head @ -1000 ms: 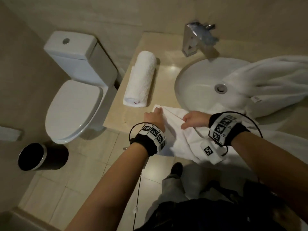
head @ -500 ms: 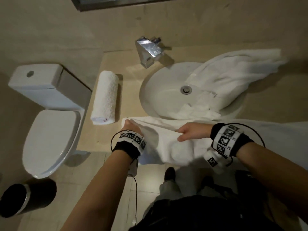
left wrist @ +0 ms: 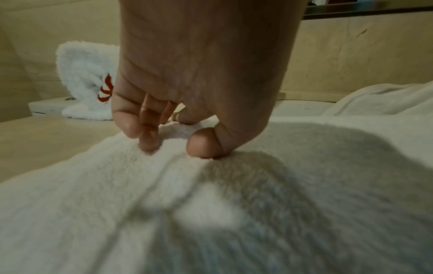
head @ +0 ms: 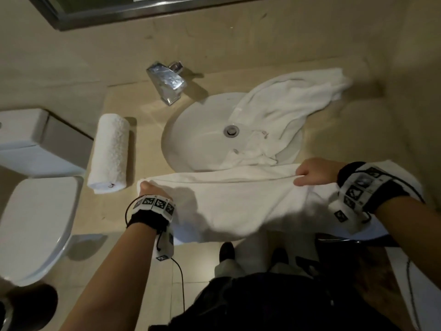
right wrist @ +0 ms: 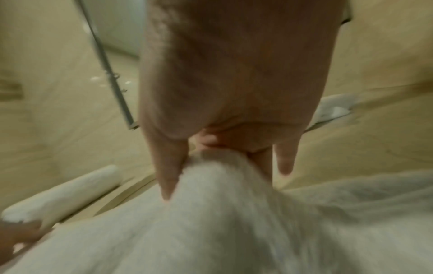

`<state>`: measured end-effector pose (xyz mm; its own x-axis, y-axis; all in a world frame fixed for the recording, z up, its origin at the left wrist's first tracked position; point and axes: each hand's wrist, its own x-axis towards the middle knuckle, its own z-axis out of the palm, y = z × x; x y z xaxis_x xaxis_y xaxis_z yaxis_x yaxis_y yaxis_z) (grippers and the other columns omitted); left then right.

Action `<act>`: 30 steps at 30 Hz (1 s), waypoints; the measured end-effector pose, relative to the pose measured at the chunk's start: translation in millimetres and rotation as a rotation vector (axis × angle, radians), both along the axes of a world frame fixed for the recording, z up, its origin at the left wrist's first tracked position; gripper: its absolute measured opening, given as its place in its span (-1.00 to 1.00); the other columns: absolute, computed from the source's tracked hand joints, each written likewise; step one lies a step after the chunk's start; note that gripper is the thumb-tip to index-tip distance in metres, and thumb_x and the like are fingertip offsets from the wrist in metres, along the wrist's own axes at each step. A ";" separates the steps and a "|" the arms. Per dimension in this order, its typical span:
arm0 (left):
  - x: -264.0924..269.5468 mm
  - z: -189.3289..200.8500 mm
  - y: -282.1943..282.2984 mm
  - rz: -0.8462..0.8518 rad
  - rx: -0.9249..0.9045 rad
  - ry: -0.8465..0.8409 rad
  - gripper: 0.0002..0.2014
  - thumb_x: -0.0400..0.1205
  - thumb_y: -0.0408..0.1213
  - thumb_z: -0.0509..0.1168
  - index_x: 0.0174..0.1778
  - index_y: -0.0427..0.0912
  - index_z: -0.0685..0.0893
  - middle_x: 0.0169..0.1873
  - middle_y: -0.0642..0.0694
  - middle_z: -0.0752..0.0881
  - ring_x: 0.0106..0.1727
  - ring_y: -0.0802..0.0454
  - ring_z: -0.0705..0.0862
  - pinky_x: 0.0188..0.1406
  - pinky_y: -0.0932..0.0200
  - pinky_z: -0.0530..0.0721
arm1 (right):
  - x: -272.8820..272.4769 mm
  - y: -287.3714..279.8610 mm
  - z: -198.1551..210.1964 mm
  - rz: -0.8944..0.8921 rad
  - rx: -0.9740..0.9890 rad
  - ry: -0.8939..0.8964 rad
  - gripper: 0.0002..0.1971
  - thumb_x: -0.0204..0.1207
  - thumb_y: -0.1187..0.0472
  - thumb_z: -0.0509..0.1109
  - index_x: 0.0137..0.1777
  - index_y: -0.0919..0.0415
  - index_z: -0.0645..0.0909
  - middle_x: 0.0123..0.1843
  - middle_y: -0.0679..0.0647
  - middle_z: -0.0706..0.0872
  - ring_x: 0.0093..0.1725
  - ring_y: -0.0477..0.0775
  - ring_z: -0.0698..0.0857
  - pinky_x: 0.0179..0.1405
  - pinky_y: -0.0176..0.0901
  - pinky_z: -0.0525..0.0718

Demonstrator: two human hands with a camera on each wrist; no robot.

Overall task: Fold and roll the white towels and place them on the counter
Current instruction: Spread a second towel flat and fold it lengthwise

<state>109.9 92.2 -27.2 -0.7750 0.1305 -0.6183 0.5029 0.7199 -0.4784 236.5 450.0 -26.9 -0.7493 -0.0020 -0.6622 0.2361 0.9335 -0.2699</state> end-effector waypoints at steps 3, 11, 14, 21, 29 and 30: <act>4.3 -2.6 3.7 -0.102 -0.058 -0.024 -0.46 0.54 0.17 0.15 0.47 0.22 0.34 0.50 0.04 0.37 0.49 -0.09 0.31 0.42 -0.08 0.20 | 7.5 20.2 5.1 -0.130 -0.072 0.075 -0.70 0.59 0.00 0.32 -0.25 0.21 0.55 -0.32 -0.01 0.51 -0.29 -0.05 0.48 -0.29 -0.24 0.35; 12.6 2.5 6.9 0.210 0.088 0.048 -0.26 0.55 -0.02 0.22 0.59 -0.07 0.04 0.44 -0.16 0.16 0.47 -0.16 0.28 0.39 0.08 0.39 | 33.2 72.8 4.3 -0.127 0.005 -0.117 -0.76 0.58 0.11 0.35 -0.27 0.21 0.59 -0.33 0.04 0.57 -0.22 0.06 0.55 -0.33 -0.31 0.38; 2.1 -16.6 1.2 0.374 0.158 0.082 -0.14 0.50 -0.06 0.30 0.60 -0.13 -0.06 0.45 -0.21 0.11 0.44 -0.17 0.31 0.31 0.05 0.48 | 33.7 83.6 4.9 -0.346 0.071 0.244 -0.73 0.58 0.02 0.34 -0.05 0.25 0.66 -0.14 0.08 0.57 0.01 0.16 0.61 -0.10 -0.16 0.37; -9.2 -27.4 -11.3 0.318 0.118 0.037 -0.08 0.34 -0.05 0.25 0.62 0.05 -0.03 0.54 -0.21 -0.02 0.49 -0.25 0.29 0.35 -0.12 0.47 | 36.4 103.9 -18.3 -0.523 0.284 0.167 -0.65 0.56 -0.08 0.29 0.19 0.15 0.48 0.19 0.20 0.66 0.19 0.25 0.61 0.22 0.00 0.46; 10.8 -3.6 97.2 0.390 0.497 0.208 -0.52 0.55 -0.28 0.24 0.40 -0.26 0.38 0.44 -0.27 0.29 0.40 -0.30 0.40 0.36 -0.16 0.44 | 95.7 133.4 -21.1 -0.553 0.115 0.189 -0.72 0.36 -0.12 0.22 -0.08 0.05 0.50 0.07 0.20 0.60 0.25 0.32 0.49 0.24 0.04 0.46; 16.2 -4.0 123.0 0.342 0.544 0.175 -0.53 0.57 -0.29 0.25 0.40 -0.26 0.38 0.46 -0.25 0.26 0.42 -0.28 0.39 0.37 -0.15 0.44 | 100.9 132.1 -23.9 -0.544 0.111 0.164 -0.64 0.33 -0.11 0.20 0.00 0.11 0.53 0.14 0.25 0.56 0.29 0.34 0.43 0.26 0.04 0.43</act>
<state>126.2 215.3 -31.2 -0.9112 0.1174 -0.3949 0.1513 0.9869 -0.0556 337.4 582.1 -50.7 -0.7160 0.4753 -0.5113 0.6532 0.7144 -0.2507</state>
